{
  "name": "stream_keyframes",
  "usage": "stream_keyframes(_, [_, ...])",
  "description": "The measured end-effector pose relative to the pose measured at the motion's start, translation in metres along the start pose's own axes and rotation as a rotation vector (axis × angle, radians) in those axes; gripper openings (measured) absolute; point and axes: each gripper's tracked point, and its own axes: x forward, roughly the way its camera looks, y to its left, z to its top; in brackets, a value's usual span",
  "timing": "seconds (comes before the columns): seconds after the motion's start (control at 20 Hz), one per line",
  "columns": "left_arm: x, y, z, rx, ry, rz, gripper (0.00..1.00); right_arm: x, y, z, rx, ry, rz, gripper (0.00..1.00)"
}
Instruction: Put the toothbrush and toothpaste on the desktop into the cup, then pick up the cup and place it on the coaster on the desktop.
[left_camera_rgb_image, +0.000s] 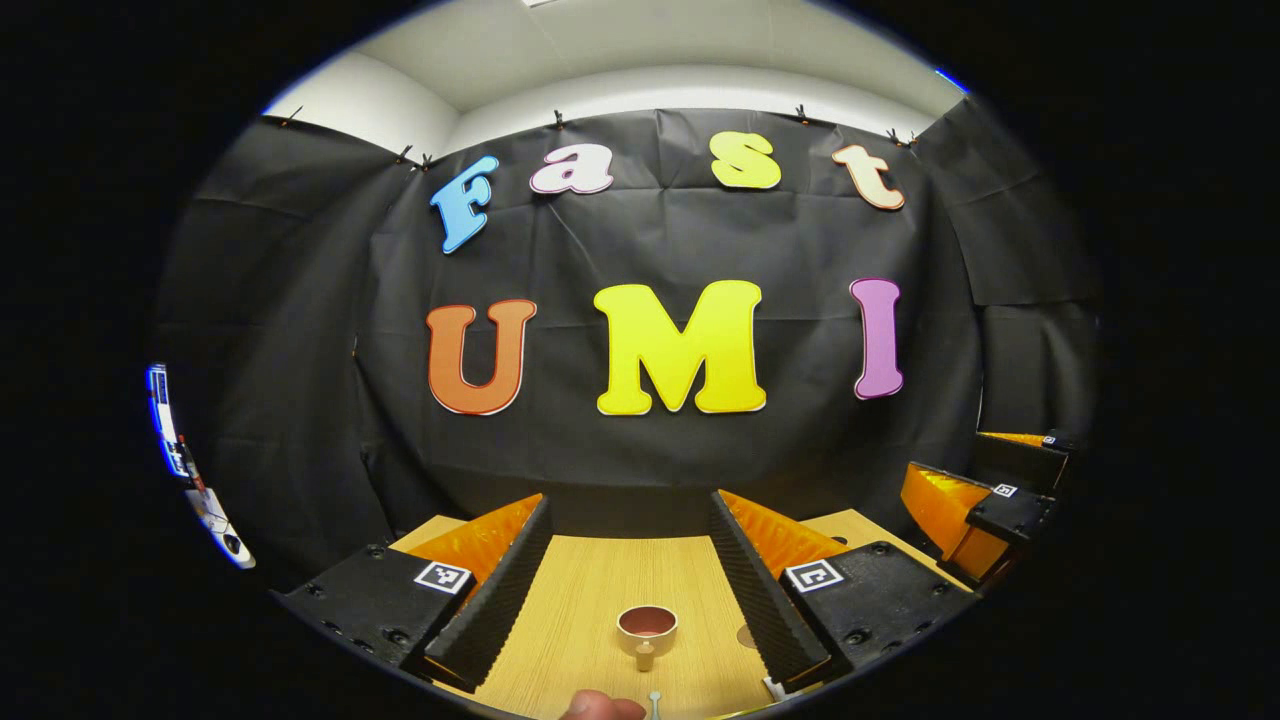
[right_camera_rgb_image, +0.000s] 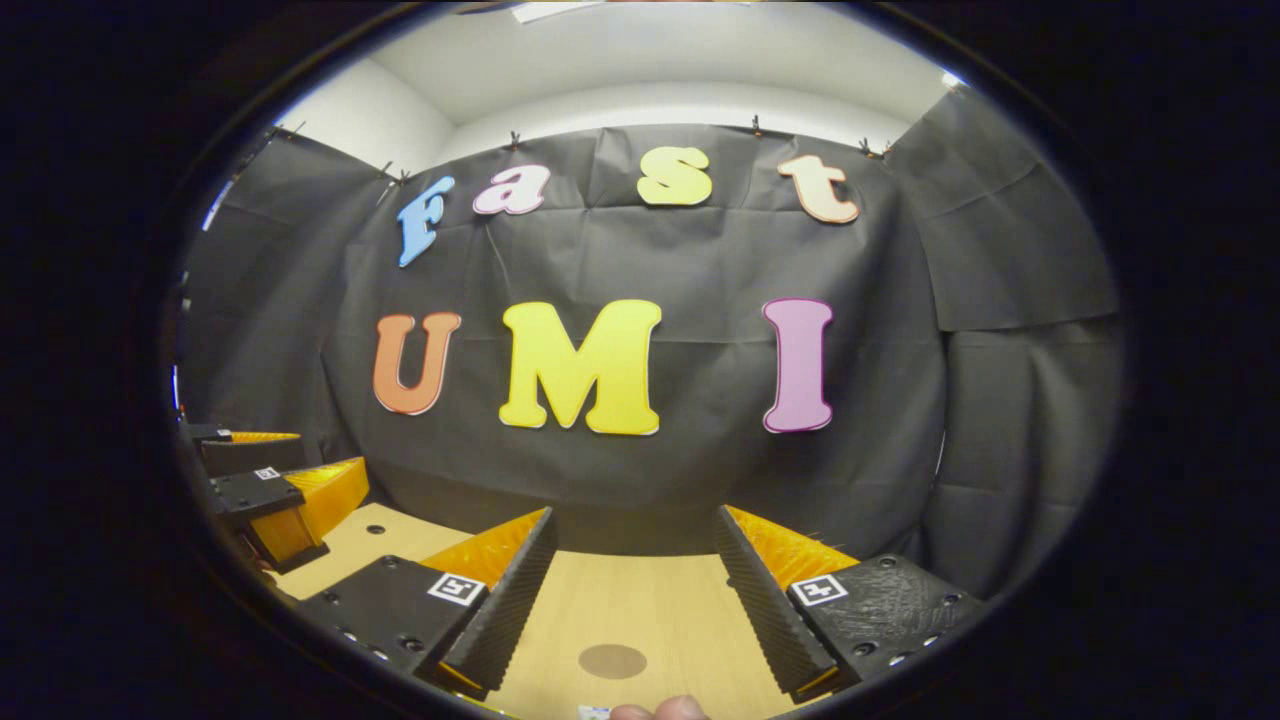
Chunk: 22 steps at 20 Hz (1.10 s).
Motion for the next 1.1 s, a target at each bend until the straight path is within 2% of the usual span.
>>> stream_keyframes(0.55, [0.0, -0.008, -0.003, 0.007, 0.013, -0.009, 0.98, 0.003, -0.005, 0.005, 0.006, -0.007, 0.006, 0.97])
stream_keyframes(0.6, [0.001, -0.008, -0.003, 0.007, 0.011, -0.013, 0.89, 0.004, -0.005, 0.004, 0.009, -0.007, 0.005, 0.95])
stream_keyframes(0.65, [0.001, -0.009, -0.002, 0.009, 0.011, -0.018, 0.89, 0.005, -0.005, 0.004, 0.012, -0.005, 0.002, 0.95])
stream_keyframes(0.7, [0.001, -0.008, -0.003, 0.009, 0.01, -0.019, 0.98, 0.005, -0.003, 0.004, 0.012, -0.004, 0.002, 0.95])
stream_keyframes(0.9, [0.0, -0.004, 0.002, 0.017, -0.004, -0.014, 0.98, 0.001, -0.002, 0.01, 0.012, -0.021, 0.0, 0.97])
stream_keyframes(1.1, [0.0, -0.003, -0.002, 0.005, 0.008, -0.014, 0.98, 0.002, 0.002, 0.006, 0.003, -0.011, 0.017, 0.95])
